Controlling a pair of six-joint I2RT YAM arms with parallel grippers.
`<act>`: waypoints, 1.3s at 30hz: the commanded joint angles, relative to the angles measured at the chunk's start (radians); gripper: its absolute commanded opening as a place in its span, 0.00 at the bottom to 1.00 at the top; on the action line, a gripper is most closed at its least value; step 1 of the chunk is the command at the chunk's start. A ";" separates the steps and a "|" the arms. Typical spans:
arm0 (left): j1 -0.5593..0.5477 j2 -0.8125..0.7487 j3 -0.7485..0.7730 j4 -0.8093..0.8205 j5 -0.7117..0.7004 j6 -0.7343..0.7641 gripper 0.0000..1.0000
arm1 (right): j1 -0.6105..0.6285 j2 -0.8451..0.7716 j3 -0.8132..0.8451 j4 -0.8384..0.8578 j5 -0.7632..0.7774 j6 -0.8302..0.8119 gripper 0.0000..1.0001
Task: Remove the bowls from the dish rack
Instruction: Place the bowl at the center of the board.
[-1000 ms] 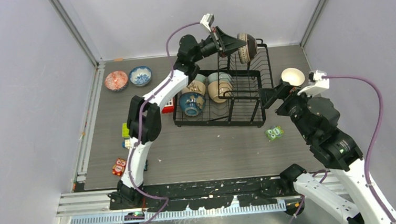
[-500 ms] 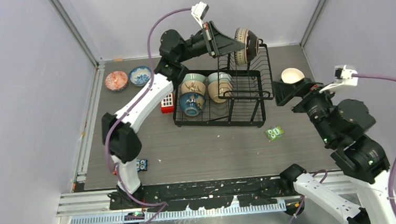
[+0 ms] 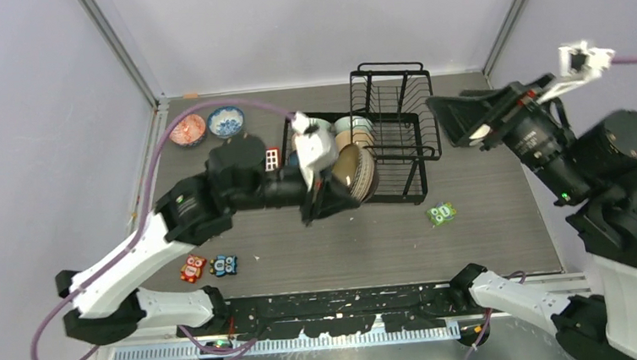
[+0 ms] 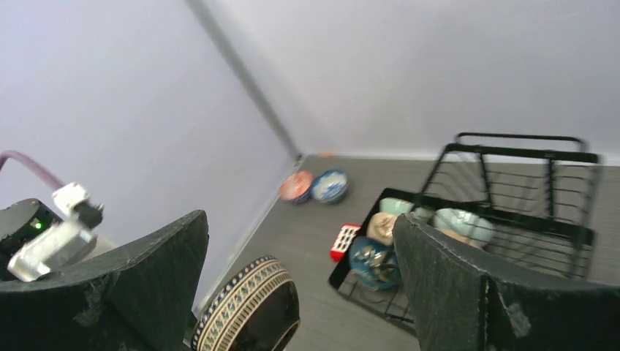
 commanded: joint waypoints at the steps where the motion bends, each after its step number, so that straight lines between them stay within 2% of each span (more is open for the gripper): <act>1: -0.173 -0.154 -0.107 -0.195 -0.338 0.424 0.00 | 0.072 0.172 0.148 -0.143 -0.224 0.008 0.99; 7: -0.429 -0.195 -0.231 -0.380 -0.722 0.572 0.00 | 0.223 0.389 0.332 -0.396 -0.213 -0.036 0.96; 10: -0.534 -0.189 -0.289 -0.440 -0.843 0.604 0.00 | 0.269 0.438 0.381 -0.473 -0.155 -0.057 0.95; 14: -0.617 -0.194 -0.359 -0.483 -0.914 0.649 0.00 | 0.329 0.459 0.390 -0.572 -0.092 -0.078 0.94; 17: -0.648 -0.198 -0.404 -0.494 -0.916 0.689 0.00 | 0.398 0.451 0.329 -0.642 -0.021 -0.077 0.91; 24: -0.675 -0.217 -0.462 -0.503 -0.811 0.782 0.00 | 0.626 0.434 0.194 -0.711 0.134 0.006 0.88; 30: -0.722 -0.234 -0.484 -0.537 -0.740 0.817 0.00 | 0.727 0.452 0.056 -0.601 0.228 0.066 0.83; 34: -0.756 -0.249 -0.501 -0.588 -0.680 0.829 0.00 | 0.744 0.472 -0.011 -0.506 0.212 0.079 0.79; 39: -0.838 -0.254 -0.539 -0.583 -0.697 0.813 0.00 | 0.807 0.558 -0.003 -0.467 0.184 0.066 0.76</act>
